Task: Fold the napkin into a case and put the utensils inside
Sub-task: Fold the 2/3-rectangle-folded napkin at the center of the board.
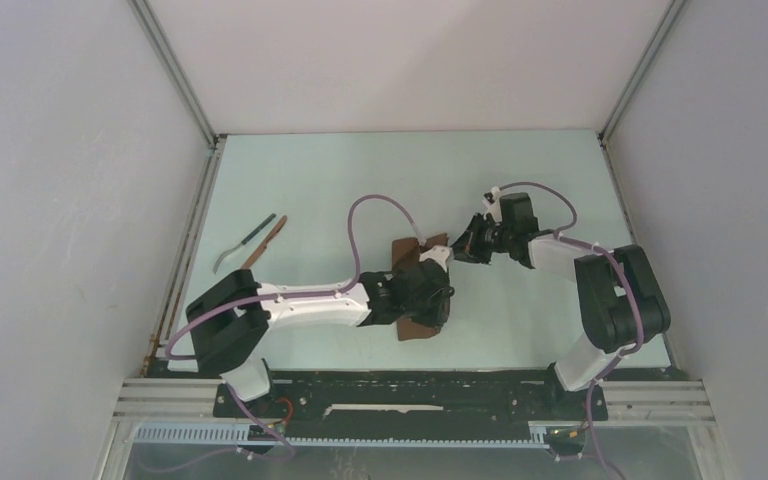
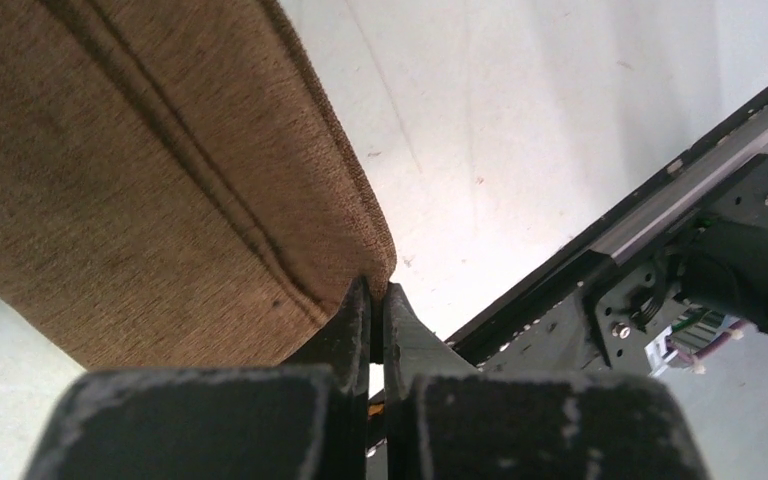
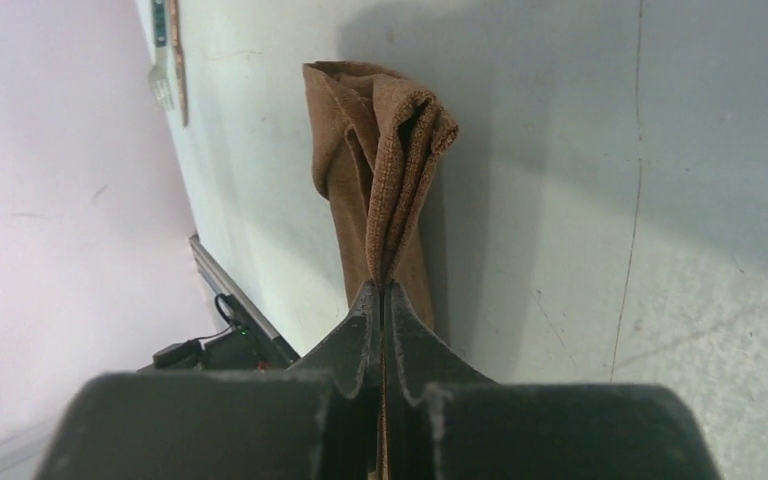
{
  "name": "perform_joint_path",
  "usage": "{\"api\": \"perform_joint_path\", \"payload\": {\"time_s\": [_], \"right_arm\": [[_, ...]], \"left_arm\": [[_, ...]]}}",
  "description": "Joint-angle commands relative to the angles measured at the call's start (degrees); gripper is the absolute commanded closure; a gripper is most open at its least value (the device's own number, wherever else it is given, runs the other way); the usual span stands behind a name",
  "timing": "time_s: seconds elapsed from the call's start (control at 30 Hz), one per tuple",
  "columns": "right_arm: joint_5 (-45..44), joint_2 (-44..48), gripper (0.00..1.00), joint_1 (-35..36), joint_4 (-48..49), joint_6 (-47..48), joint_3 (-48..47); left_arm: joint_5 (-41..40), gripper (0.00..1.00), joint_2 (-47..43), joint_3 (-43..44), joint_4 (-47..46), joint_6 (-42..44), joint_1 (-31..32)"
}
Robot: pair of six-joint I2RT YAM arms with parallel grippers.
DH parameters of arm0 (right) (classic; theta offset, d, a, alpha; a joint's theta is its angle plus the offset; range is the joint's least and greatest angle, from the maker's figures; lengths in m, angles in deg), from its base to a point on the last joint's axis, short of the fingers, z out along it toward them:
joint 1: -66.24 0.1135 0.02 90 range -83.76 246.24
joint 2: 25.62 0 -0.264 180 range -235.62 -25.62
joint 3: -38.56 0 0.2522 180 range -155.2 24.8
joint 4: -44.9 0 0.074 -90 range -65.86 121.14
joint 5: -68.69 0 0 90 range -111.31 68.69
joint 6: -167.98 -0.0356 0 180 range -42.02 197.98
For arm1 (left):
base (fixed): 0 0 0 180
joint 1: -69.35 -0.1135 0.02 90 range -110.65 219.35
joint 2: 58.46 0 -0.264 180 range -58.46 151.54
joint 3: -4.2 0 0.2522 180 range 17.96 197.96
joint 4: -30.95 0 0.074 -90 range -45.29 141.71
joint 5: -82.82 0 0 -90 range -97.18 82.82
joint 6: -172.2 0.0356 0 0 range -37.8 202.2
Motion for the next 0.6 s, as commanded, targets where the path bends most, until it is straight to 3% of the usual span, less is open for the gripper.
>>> {"api": "perform_joint_path", "payload": {"time_s": [0.0, 0.57], "right_arm": [[-6.30, 2.13, 1.00, 2.35, -9.54, 4.01, -4.86], [-14.56, -6.21, 1.00, 14.72, -14.99, -1.41, -18.17]], "left_arm": [[3.65, 1.00, -4.34, -6.18, -7.24, 0.05, -0.62], [11.46, 1.00, -12.67, -24.84, -21.98, -0.46, -6.82]]}}
